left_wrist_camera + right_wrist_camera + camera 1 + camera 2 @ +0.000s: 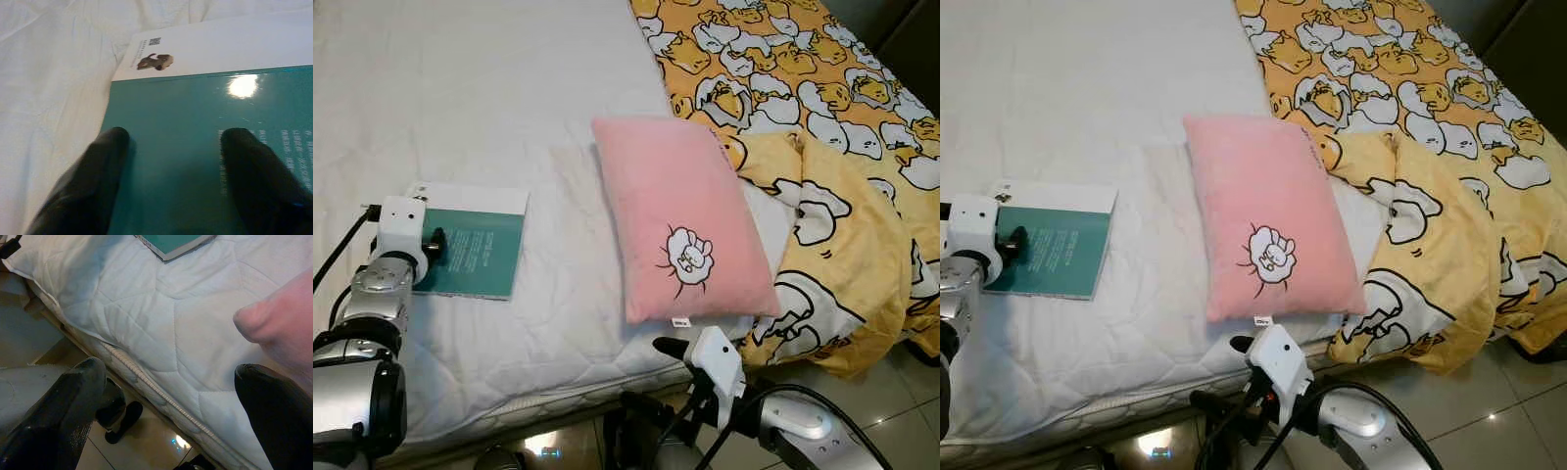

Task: Clean up the room

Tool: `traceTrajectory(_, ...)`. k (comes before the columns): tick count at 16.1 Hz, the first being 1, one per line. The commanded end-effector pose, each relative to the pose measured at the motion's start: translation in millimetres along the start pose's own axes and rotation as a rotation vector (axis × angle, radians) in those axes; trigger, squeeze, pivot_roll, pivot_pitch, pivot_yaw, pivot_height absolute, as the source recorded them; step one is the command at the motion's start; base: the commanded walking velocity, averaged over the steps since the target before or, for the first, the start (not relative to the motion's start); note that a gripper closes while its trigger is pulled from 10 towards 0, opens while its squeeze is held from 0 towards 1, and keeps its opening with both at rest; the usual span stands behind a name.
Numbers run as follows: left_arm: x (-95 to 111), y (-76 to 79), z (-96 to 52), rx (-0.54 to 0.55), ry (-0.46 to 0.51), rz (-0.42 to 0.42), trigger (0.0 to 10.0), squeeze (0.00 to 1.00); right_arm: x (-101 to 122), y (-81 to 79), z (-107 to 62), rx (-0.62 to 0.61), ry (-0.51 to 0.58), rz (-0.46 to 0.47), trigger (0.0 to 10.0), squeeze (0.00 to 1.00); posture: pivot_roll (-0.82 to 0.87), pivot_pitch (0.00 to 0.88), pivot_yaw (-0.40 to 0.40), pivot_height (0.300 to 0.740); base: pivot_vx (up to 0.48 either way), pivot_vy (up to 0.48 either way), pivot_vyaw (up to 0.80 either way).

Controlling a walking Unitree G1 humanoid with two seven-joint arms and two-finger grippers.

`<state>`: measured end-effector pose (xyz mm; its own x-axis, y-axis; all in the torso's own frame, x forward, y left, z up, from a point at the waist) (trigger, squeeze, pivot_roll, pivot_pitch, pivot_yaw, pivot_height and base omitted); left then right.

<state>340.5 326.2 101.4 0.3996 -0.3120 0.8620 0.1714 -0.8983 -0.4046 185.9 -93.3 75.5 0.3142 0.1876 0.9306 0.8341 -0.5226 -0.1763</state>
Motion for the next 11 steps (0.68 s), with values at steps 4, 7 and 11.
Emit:
traceTrajectory(4, -19.0, -3.5, -5.0, -0.017, -0.046, -0.008, 0.0, 0.0, 4.2, 6.8, -0.2, -0.019, 0.006, 0.009, 10.0, 0.0, -0.28, 0.222, -0.177, 0.74, 0.0, 0.0, 0.0)
traceTrajectory(7, -19.5, 3.6, -5.4, -0.053, -0.024, -0.089, 0.0, 0.0, 3.1, 11.9, 6.3, -0.012, 0.0, 0.009, 10.0, 0.0, -0.24, 0.199, -0.172, 0.74, 0.0, 0.0, 0.0)
traceTrajectory(11, -4.5, -20.5, -7.6, 0.002, 0.116, -0.259, 0.0, 0.0, 12.0, 20.5, 25.7, -0.007, 0.046, -0.003, 10.0, 0.0, -0.15, 0.131, -0.145, 0.74, 0.0, 0.0, 0.0)
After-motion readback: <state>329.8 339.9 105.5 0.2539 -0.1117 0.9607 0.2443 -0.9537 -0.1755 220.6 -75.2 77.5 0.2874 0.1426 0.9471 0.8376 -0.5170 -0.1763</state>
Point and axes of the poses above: a point about 5 cm out from each wrist's last joint towards the gripper, its own z axis pointing out of the wrist towards the gripper, its own x axis along the axis of the wrist's last joint, y = z × x, the point moved 1 cm from there along z, pointing out of the wrist towards the gripper, and after that the axes turned 3 degrees about z, right-handed, at the moved point
